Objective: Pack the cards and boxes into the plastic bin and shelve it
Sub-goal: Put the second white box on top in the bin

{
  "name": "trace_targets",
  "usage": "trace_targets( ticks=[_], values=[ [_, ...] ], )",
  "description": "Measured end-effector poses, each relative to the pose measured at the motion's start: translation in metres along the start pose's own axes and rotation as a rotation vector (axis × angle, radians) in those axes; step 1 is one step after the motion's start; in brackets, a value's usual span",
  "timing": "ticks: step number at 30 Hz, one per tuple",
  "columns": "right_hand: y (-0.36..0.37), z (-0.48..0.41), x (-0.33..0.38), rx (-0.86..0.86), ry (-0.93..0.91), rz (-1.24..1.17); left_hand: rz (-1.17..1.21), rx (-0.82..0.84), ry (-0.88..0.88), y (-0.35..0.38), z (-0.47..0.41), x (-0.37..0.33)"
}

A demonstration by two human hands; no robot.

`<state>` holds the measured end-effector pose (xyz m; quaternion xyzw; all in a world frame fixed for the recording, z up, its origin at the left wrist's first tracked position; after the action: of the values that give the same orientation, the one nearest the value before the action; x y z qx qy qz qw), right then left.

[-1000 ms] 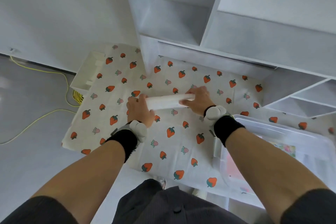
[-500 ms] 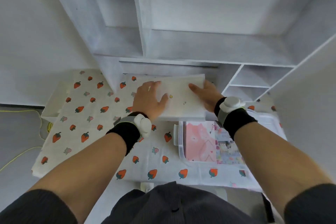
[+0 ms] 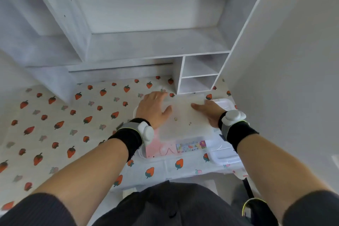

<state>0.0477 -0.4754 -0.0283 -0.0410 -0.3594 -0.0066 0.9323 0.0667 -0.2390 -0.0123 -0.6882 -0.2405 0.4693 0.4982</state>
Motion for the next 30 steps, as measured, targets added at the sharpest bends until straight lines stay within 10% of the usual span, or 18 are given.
trace_targets(
  ticks=[14, 21, 30],
  values=[
    [0.009, -0.008, -0.023, -0.175, 0.030, 0.954, -0.019, 0.090, 0.055, 0.029, -0.028, -0.051],
    [-0.072, -0.014, 0.002, -0.471, -0.125, 0.717, -0.019, 0.161, 0.182, 0.064, -0.072, -0.106],
    [-0.133, -0.063, -0.075, -0.490, 0.170, 0.895, -0.079, 0.228, 0.310, 0.105, -0.103, -0.157]
  ],
)
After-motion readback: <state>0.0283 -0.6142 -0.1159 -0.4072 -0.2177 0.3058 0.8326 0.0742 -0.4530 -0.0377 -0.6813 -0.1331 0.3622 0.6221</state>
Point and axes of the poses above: each hand's wrist, its own z-axis away from the middle knuckle, its own y-axis out of the palm, x = y × z, the point moved 2 cm from there along -z, towards the middle knuckle, and after that the axes turned 9 degrees about y, right-handed, at the moved point
